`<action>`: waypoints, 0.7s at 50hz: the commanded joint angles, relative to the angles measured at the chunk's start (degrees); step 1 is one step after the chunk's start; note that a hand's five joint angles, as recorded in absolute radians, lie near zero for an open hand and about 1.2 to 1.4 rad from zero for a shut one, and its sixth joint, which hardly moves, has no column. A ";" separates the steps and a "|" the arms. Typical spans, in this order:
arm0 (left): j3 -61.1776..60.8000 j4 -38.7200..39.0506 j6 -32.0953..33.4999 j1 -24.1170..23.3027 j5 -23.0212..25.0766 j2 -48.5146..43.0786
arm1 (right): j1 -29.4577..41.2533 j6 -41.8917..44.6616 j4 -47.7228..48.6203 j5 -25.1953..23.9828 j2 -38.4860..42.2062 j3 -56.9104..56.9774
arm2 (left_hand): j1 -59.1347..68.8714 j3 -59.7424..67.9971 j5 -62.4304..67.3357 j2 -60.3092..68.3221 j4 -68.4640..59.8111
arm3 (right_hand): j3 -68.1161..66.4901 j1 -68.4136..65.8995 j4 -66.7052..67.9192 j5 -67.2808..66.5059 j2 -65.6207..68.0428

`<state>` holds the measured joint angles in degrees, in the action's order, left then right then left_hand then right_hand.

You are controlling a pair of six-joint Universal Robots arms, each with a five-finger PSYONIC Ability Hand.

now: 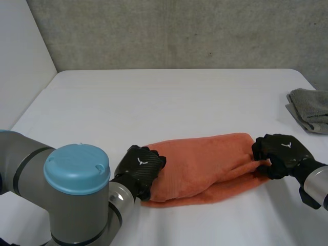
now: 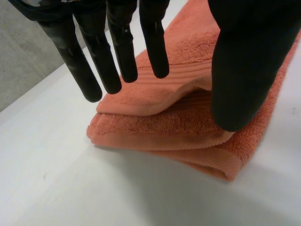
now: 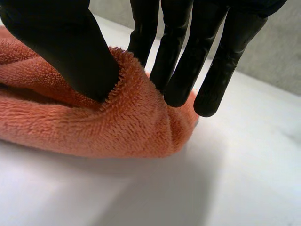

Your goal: Fold the laundry.

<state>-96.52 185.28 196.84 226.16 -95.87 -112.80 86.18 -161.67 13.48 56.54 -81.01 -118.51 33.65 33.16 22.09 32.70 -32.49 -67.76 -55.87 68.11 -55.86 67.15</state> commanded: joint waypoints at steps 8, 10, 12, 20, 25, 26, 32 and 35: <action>2.47 -0.09 0.21 -0.81 -3.36 -1.81 | -14.18 2.14 -2.04 -10.56 -6.88 -2.96 | 2.30 2.79 3.86 3.25 -3.46 | -12.24 -24.13 11.89 -14.14 12.85; 2.74 -0.09 0.30 -0.81 -3.45 -1.81 | -15.16 3.46 -3.89 -11.71 -6.45 -3.05 | 2.30 2.79 3.86 3.25 -3.46 | -12.24 -24.13 11.89 -14.14 12.85; 2.91 -0.18 0.30 -0.90 -3.54 -1.90 | -15.86 5.74 -6.70 -12.07 -5.66 -2.61 | 2.30 2.79 3.86 3.25 -3.46 | -12.24 -24.13 11.89 -14.14 12.85; 3.18 -0.36 0.30 -1.08 -3.71 -1.55 | -17.01 14.53 -11.19 -11.11 -3.99 -2.70 | 2.14 2.62 3.69 3.08 -3.29 | -12.24 -24.13 11.89 -14.14 12.85; 3.53 -0.62 0.30 -1.08 -3.80 -1.20 | -17.53 19.54 -13.56 -8.65 -0.21 -2.17 | 2.14 2.62 3.69 3.08 -3.29 | -12.24 -24.13 11.89 -14.14 12.85; 3.62 -0.62 0.30 -1.08 -3.80 -1.11 | -17.97 19.90 -13.92 -8.29 0.14 -1.91 | 2.14 2.62 3.69 3.08 -3.29 | -12.24 -24.13 11.89 -14.14 12.85; 3.79 -0.71 0.30 -0.99 -3.80 0.38 | -20.52 21.31 -14.45 -5.75 0.06 0.38 | 1.80 2.28 3.36 2.75 -2.96 | -12.24 -24.13 11.89 -14.14 12.85; 3.79 -0.62 0.30 -0.81 -3.80 1.61 | -17.90 20.78 -15.23 -4.87 -1.86 2.48 | 1.46 1.95 3.02 2.41 -2.62 | -12.24 -24.13 11.89 -14.14 12.85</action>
<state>-92.80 184.59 197.14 225.11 -99.66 -113.14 66.47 -140.46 -0.99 49.71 -80.87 -119.30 33.65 33.16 22.05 32.70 -32.49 -67.76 -55.87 68.14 -55.86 67.15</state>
